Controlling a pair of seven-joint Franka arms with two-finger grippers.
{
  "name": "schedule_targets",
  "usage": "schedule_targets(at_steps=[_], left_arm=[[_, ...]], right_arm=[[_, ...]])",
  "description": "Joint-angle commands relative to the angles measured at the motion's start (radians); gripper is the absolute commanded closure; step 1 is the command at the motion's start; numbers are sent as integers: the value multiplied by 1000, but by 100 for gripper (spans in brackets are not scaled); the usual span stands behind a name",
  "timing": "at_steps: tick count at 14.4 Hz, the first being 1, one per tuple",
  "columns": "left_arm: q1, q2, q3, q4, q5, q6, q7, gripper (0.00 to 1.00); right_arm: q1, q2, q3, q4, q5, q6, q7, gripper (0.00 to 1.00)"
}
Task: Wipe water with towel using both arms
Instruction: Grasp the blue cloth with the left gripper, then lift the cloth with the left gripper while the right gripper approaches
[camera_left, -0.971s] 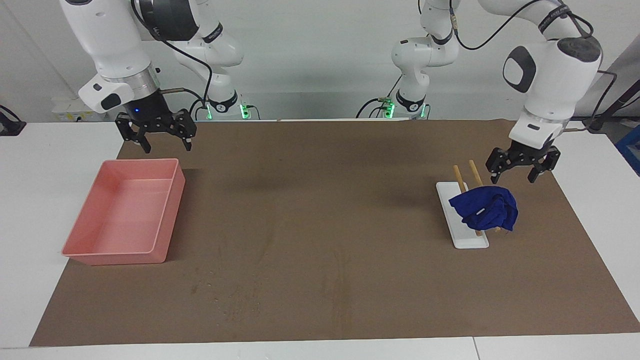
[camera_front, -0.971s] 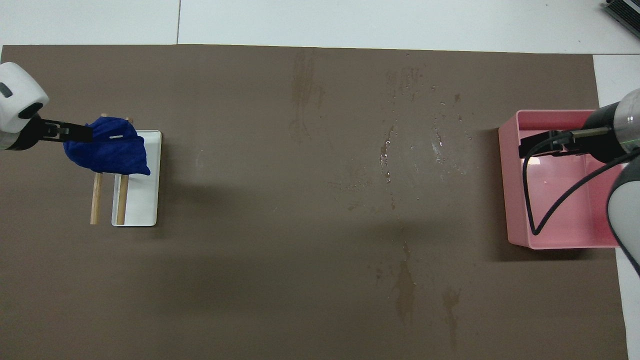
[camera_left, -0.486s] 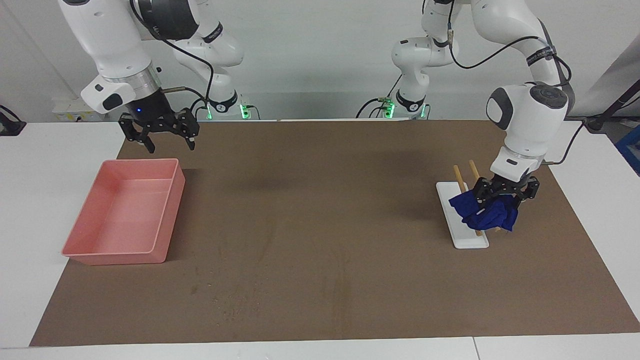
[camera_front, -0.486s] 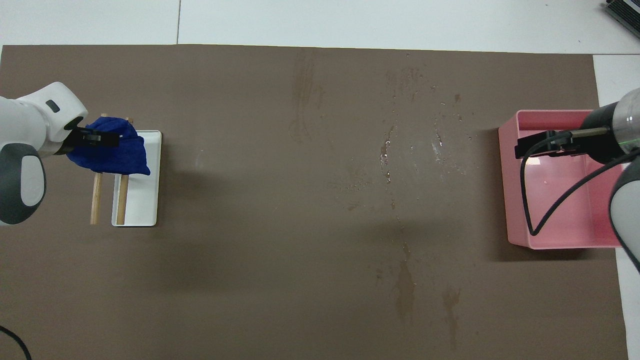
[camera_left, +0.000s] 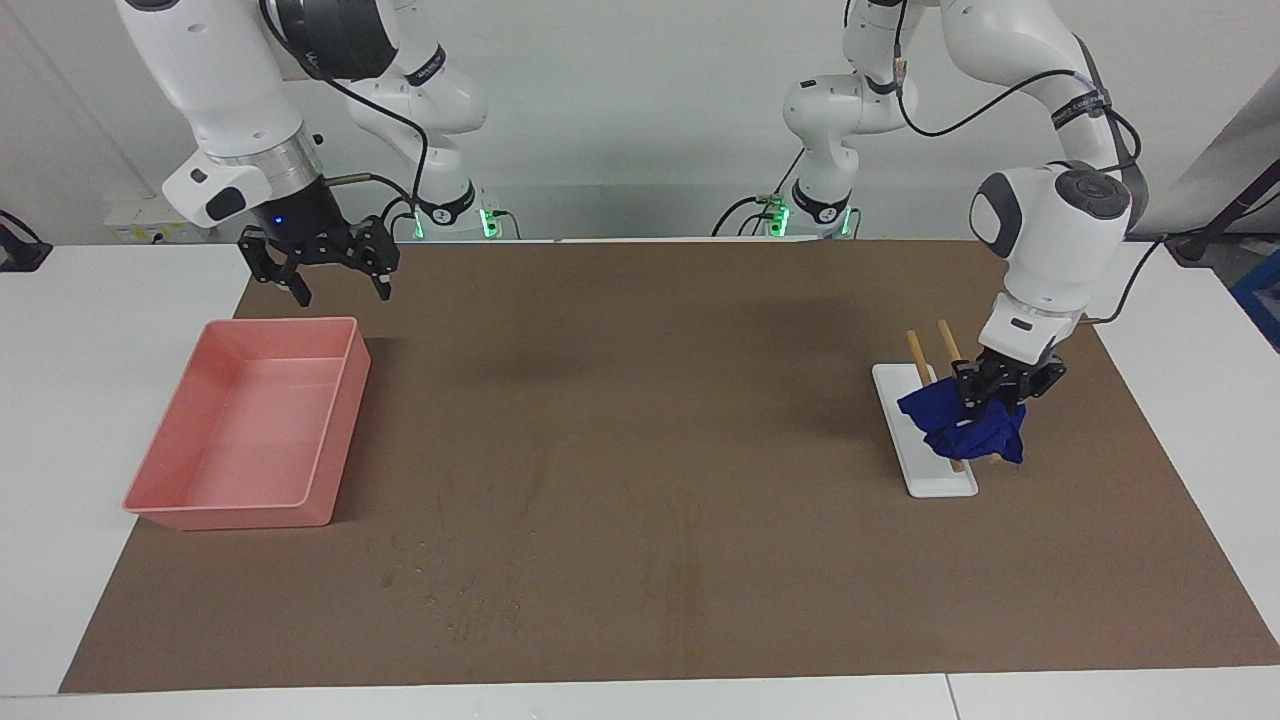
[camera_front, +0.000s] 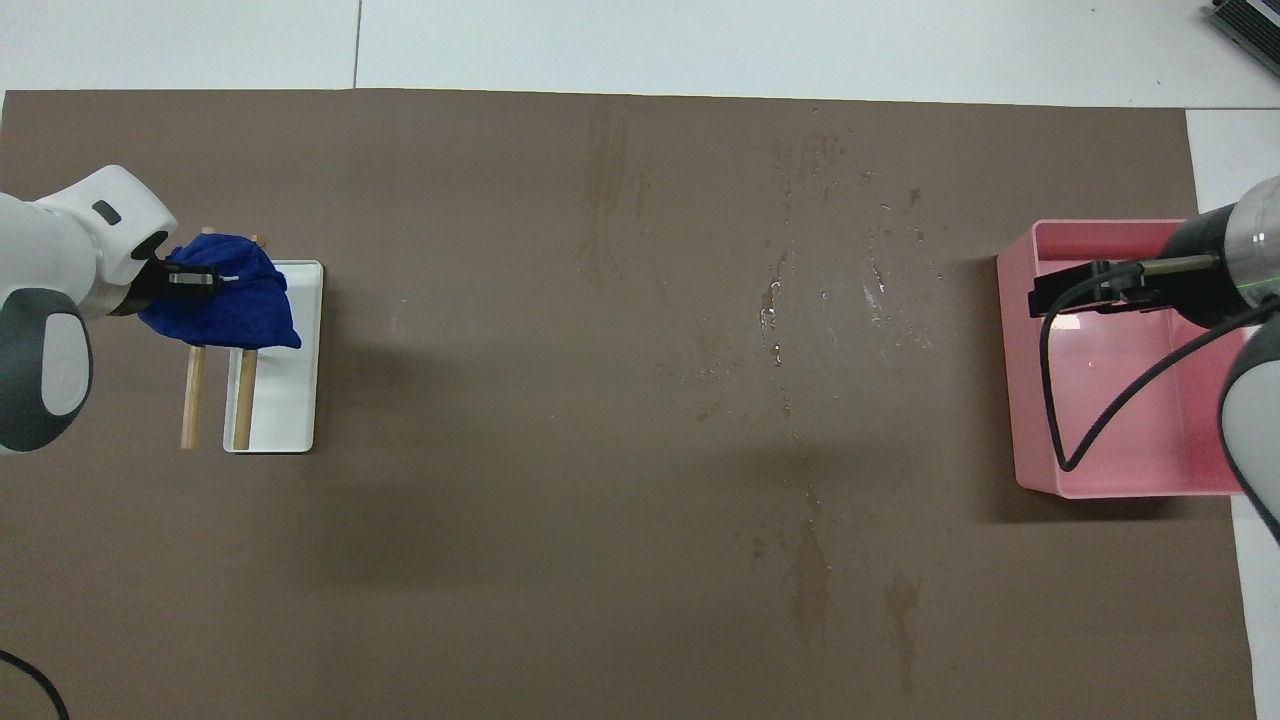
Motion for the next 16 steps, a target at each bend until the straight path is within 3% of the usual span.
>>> schedule_targets(at_steps=[1, 4, 6, 11, 14, 16], left_arm=[[-13, -21, 6, -3, 24, -38, -33, 100], [-14, 7, 3, 116, 23, -180, -99, 100], [-17, 22, -4, 195, -18, -287, -290, 100], [-17, 7, -7, 227, -427, -326, -716, 100], [-32, -4, -30, 218, -630, -314, -967, 100], [-31, -13, -79, 209, -725, -312, -1118, 100]], right_arm=[[-9, -13, 4, -3, 22, -18, 1, 0], [-7, -13, 4, -3, 22, -16, 1, 0], [-7, -13, 4, -3, 25, -16, 1, 0], [-4, -13, 6, -6, 34, -16, 13, 0], [-6, -16, 4, -14, 158, -6, 109, 0], [-1, -16, 9, -12, 298, 3, 320, 0]])
